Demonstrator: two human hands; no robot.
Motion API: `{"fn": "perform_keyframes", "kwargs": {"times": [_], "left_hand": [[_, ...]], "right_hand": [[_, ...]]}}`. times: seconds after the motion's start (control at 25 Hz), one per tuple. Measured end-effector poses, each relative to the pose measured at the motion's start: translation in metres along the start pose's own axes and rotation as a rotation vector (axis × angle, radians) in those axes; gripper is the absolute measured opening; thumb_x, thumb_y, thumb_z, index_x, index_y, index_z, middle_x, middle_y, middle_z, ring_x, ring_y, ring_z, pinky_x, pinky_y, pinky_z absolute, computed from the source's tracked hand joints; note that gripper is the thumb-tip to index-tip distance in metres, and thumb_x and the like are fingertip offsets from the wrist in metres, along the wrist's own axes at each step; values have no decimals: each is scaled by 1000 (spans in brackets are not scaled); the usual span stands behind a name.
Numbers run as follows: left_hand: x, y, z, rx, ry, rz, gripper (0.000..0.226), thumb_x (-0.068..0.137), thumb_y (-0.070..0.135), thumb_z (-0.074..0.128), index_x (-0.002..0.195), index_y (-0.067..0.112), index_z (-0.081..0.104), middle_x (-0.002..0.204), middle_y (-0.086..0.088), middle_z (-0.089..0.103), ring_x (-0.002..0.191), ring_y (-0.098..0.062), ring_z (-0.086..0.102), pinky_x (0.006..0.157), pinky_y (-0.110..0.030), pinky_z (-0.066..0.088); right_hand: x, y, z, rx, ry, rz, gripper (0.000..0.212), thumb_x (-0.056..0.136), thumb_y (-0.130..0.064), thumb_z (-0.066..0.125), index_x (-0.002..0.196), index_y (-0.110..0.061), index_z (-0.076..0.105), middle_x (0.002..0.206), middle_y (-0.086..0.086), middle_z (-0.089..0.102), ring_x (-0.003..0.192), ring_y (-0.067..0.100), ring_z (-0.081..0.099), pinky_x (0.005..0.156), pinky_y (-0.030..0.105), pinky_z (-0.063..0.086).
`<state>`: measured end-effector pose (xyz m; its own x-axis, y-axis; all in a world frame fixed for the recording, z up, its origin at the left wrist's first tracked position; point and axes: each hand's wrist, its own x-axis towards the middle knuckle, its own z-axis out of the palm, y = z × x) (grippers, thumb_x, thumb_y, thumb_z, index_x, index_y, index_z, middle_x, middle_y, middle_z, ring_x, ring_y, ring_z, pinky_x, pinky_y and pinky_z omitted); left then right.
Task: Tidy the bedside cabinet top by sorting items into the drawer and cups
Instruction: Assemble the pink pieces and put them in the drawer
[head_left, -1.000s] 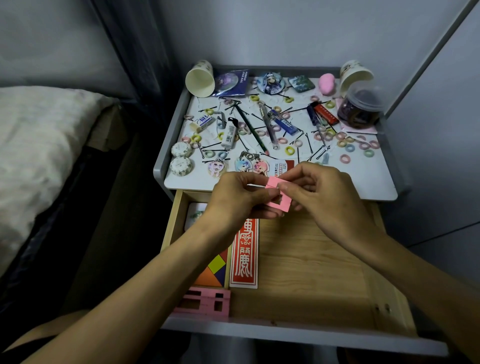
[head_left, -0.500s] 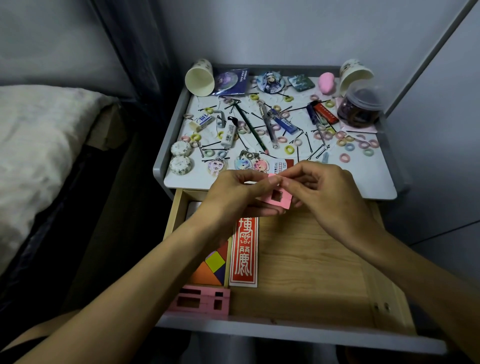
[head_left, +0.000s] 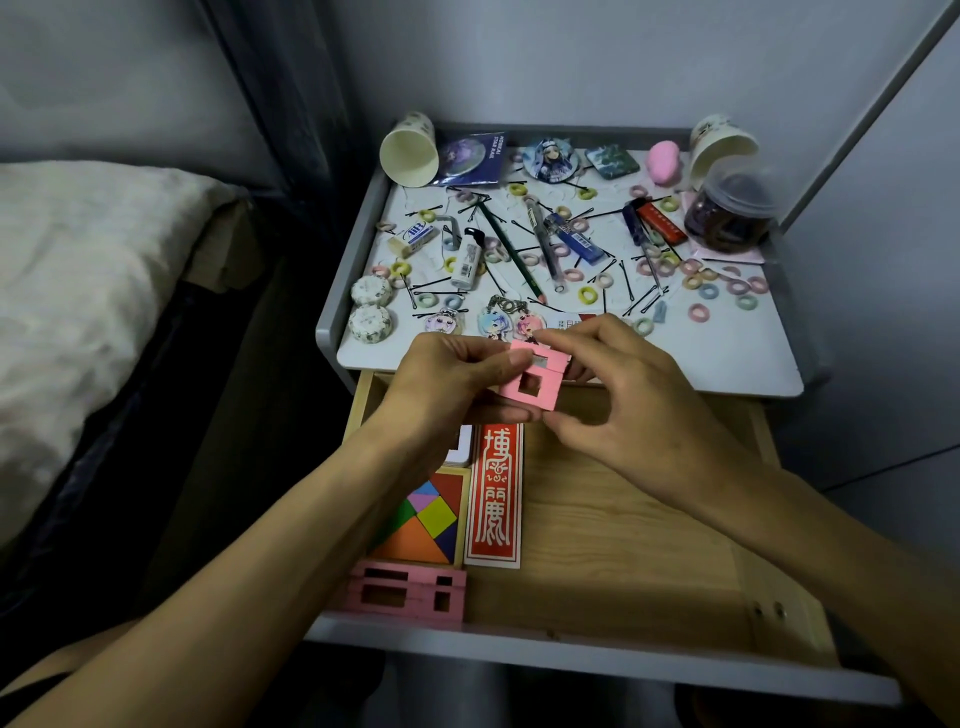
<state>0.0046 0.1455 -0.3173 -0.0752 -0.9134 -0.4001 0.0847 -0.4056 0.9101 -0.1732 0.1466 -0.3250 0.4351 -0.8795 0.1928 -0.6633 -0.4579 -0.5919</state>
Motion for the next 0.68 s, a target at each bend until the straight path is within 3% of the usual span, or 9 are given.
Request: {"fn": "perform_keyframes", "kwargs": {"times": [0.16,0.28,0.52,0.68], "left_hand": [[-2,0,-7,39,20,7,13,92,7,60,91,-1,70,73,-13,73,53,-19,69,48,-19,55],[-4,-2,-13,76,34,14,15,92,9,61,95,-3,70,71,-12,73,50,-17,67,45,-18,52],[-6,-10,-28,149,51,18,23,91,18,64,98,-2,71,82,-18,74,67,-29,70,66,-37,51],[-8,-11,-41,221,-24,-20,21,94,15,61,100,-3,70,85,-20,73,61,-25,69,53,-25,57]], "right_hand": [[1,1,4,-51,-9,-52,68,79,-25,78,139,-14,50,125,-3,54,111,10,54,94,29,50],[1,-2,10,-64,25,-80,61,77,-24,79,132,-11,56,123,0,58,111,13,56,93,34,52],[2,-14,27,-88,53,-38,57,79,-24,77,131,-10,58,116,1,60,102,10,56,86,25,51],[5,-19,40,-3,21,32,53,75,-27,79,124,-13,64,105,-4,62,88,8,59,77,21,52]]}}
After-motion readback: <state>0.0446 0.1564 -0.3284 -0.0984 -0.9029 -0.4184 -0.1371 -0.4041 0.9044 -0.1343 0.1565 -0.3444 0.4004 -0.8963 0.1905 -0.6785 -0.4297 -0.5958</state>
